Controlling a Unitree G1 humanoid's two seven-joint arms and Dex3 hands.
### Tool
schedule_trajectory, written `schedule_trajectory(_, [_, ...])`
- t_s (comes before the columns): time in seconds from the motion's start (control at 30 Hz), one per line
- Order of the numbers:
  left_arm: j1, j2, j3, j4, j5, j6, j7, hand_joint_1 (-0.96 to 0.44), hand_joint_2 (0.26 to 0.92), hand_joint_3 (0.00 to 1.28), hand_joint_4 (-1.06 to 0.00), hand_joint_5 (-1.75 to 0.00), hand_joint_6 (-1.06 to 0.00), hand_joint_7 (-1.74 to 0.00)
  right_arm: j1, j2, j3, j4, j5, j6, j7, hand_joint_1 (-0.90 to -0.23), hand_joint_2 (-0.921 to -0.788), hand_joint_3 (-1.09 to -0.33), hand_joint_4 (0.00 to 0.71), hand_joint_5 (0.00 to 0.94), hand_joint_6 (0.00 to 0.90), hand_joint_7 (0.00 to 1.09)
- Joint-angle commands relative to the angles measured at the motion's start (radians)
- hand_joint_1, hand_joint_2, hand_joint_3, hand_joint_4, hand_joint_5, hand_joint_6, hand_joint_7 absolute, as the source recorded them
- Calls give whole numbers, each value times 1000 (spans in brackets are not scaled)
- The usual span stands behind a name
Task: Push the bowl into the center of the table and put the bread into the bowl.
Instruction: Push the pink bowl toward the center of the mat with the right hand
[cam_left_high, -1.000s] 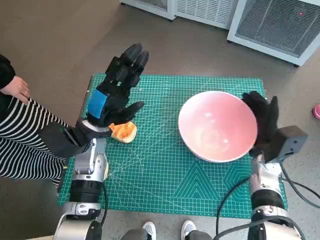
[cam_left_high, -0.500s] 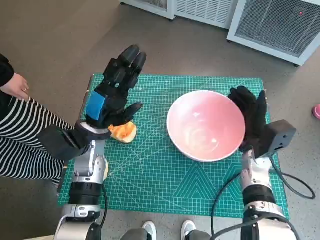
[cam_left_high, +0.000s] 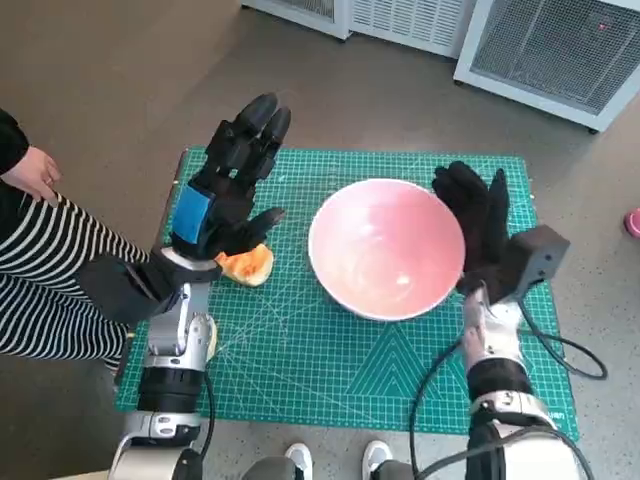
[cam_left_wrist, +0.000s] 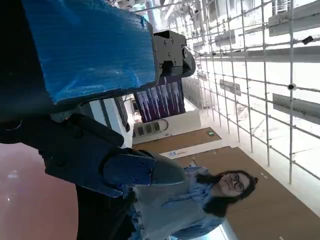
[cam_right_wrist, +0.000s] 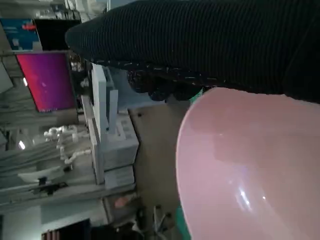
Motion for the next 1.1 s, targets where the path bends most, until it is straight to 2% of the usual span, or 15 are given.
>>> schedule_trajectory(0.03, [14, 3, 1, -18, 5, -20, 4, -593, 921, 259, -97, -11, 1, -403, 0, 13, -10, 20, 10, 24, 12, -657, -921, -756, 122, 1, 64, 310])
schedule_trajectory(0.53, [5, -1, 1, 11, 11, -32, 11, -593, 921, 260, -97, -9, 1, -400, -8, 13, -33, 15, 20, 30, 37, -658, -921, -760, 122, 0, 66, 306])
schedule_trajectory(0.77, [9, -8, -7, 4, 14, -30, 18, -586, 921, 263, -97, -8, 1, -400, -6, 16, -33, 9, 11, 28, 29, -647, -921, -759, 122, 1, 69, 306])
schedule_trajectory(1.0, [15, -3, -9, -10, 10, -24, 17, -592, 921, 265, -99, -8, 1, -401, 15, -21, -10, -39, -22, 0, 12, -608, -921, -766, 119, 0, 71, 304])
schedule_trajectory(1.1, [19, 3, -8, -20, 5, -18, 14, -595, 921, 264, -98, -7, 1, -400, 33, -36, -2, -89, -26, -20, 12, -609, -921, -768, 117, 0, 71, 304])
